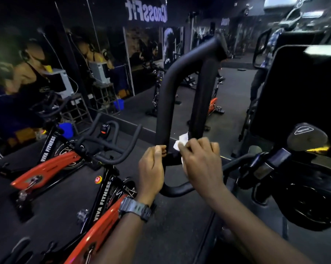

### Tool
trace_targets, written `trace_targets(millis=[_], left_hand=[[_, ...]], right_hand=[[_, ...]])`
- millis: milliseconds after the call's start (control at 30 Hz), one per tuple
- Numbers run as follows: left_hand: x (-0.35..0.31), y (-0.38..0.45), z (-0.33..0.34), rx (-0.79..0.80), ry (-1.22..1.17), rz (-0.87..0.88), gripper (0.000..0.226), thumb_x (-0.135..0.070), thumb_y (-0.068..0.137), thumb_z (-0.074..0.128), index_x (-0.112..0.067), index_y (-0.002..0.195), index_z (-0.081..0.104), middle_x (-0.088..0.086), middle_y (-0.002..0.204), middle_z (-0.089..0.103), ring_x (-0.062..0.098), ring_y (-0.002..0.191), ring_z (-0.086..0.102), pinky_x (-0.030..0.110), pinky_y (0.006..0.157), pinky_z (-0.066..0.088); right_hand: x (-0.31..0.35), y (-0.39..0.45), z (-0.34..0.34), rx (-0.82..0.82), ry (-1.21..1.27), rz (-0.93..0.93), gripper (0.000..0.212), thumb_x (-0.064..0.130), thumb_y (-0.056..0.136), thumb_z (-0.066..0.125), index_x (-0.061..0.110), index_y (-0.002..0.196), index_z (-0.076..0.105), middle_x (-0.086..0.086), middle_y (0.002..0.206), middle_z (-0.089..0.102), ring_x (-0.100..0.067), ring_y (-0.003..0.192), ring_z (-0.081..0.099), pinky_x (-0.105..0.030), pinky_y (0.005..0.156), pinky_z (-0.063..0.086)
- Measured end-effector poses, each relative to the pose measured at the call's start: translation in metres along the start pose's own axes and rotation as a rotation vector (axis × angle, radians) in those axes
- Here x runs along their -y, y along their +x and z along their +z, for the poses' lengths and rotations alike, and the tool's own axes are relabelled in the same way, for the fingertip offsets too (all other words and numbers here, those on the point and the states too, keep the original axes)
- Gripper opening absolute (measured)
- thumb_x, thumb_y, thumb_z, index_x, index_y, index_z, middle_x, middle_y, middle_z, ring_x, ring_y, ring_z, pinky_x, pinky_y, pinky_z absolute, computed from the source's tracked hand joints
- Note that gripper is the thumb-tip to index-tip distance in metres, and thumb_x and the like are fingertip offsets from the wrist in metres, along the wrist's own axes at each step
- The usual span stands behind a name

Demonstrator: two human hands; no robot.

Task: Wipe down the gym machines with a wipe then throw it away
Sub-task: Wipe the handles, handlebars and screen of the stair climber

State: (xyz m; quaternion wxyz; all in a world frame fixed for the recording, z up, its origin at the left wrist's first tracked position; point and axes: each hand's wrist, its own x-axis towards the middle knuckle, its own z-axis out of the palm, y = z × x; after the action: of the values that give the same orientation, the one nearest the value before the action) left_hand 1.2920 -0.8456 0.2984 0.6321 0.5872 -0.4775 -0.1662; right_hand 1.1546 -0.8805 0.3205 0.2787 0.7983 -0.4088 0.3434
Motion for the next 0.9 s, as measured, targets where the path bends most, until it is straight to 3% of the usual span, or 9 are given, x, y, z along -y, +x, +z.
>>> trace_targets(millis=[100, 200, 267, 333, 433, 500, 600, 767, 900], left_hand=[[0.009, 0.002, -0.002, -0.052, 0.007, -0.008, 0.037, -0.041, 0.1, 0.033, -0.022, 0.103, 0.066, -0.003, 0.098, 0.067, 0.006, 0.09, 0.066, 0.043, 0.085, 0.053], [0.015, 0.008, -0.002, -0.088, -0.004, -0.001, 0.043, -0.046, 0.097, 0.031, -0.019, 0.102, 0.065, -0.003, 0.096, 0.066, 0.013, 0.092, 0.064, 0.048, 0.086, 0.051], [0.018, 0.011, -0.004, -0.097, -0.03, -0.019, 0.044, -0.047, 0.096, 0.03, -0.02, 0.102, 0.065, -0.003, 0.096, 0.066, 0.015, 0.095, 0.063, 0.048, 0.088, 0.049], [0.024, 0.016, -0.005, -0.114, -0.087, -0.044, 0.044, -0.051, 0.097, 0.029, -0.026, 0.103, 0.065, -0.004, 0.1, 0.067, 0.016, 0.1, 0.062, 0.05, 0.092, 0.048], [0.025, 0.028, -0.006, -0.118, -0.235, -0.107, 0.058, -0.068, 0.093, 0.03, -0.027, 0.112, 0.066, -0.001, 0.111, 0.069, 0.02, 0.109, 0.063, 0.053, 0.099, 0.046], [0.019, 0.033, -0.005, -0.113, -0.303, -0.132, 0.07, -0.078, 0.088, 0.029, -0.025, 0.117, 0.065, 0.001, 0.114, 0.07, 0.021, 0.11, 0.064, 0.054, 0.1, 0.046], [0.007, 0.038, -0.009, -0.103, -0.383, -0.143, 0.069, -0.08, 0.086, 0.03, -0.028, 0.116, 0.065, 0.001, 0.112, 0.071, 0.021, 0.109, 0.065, 0.053, 0.101, 0.046], [-0.002, 0.044, -0.014, -0.032, -0.426, -0.18, 0.068, -0.079, 0.084, 0.029, -0.03, 0.11, 0.068, -0.002, 0.11, 0.072, 0.014, 0.107, 0.066, 0.049, 0.103, 0.046], [-0.011, 0.047, -0.015, 0.0, -0.421, -0.172, 0.073, -0.081, 0.087, 0.026, -0.03, 0.113, 0.071, -0.001, 0.113, 0.073, 0.018, 0.114, 0.065, 0.05, 0.106, 0.044]], right_hand=[[0.021, -0.004, 0.007, 0.077, -0.029, -0.092, 0.024, 0.01, 0.081, 0.048, 0.016, 0.093, 0.068, -0.002, 0.079, 0.058, -0.027, 0.08, 0.051, -0.04, 0.07, 0.031], [0.043, -0.004, 0.034, 0.138, 0.023, -0.184, 0.009, 0.014, 0.076, 0.067, 0.012, 0.085, 0.069, -0.004, 0.074, 0.059, -0.025, 0.071, 0.052, -0.037, 0.064, 0.032], [0.048, 0.005, 0.046, 0.123, 0.054, -0.229, 0.01, 0.014, 0.073, 0.071, 0.01, 0.082, 0.069, -0.004, 0.073, 0.059, -0.023, 0.065, 0.052, -0.035, 0.058, 0.035], [0.048, 0.019, 0.044, 0.103, 0.061, -0.292, 0.011, 0.011, 0.077, 0.062, 0.008, 0.082, 0.07, -0.004, 0.073, 0.057, -0.023, 0.061, 0.051, -0.034, 0.051, 0.034], [0.036, 0.067, 0.029, 0.036, 0.034, -0.379, 0.016, 0.013, 0.084, 0.054, 0.009, 0.09, 0.069, -0.007, 0.079, 0.056, -0.025, 0.065, 0.052, -0.036, 0.053, 0.036], [0.023, 0.107, 0.014, -0.019, -0.016, -0.319, 0.015, 0.016, 0.082, 0.055, 0.011, 0.087, 0.068, -0.008, 0.08, 0.055, -0.027, 0.068, 0.052, -0.037, 0.056, 0.037], [0.021, 0.117, 0.011, -0.05, -0.006, -0.309, 0.012, 0.014, 0.082, 0.056, 0.01, 0.082, 0.067, -0.008, 0.079, 0.054, -0.028, 0.068, 0.052, -0.037, 0.054, 0.037], [0.029, 0.059, 0.024, 0.167, 0.141, -0.548, 0.009, 0.014, 0.084, 0.06, 0.009, 0.08, 0.066, -0.006, 0.078, 0.055, -0.025, 0.065, 0.052, -0.038, 0.047, 0.046], [0.004, 0.129, -0.009, -0.023, 0.088, -0.287, 0.017, 0.021, 0.078, 0.061, 0.017, 0.091, 0.072, -0.006, 0.082, 0.054, -0.025, 0.068, 0.054, -0.03, 0.042, 0.039]])
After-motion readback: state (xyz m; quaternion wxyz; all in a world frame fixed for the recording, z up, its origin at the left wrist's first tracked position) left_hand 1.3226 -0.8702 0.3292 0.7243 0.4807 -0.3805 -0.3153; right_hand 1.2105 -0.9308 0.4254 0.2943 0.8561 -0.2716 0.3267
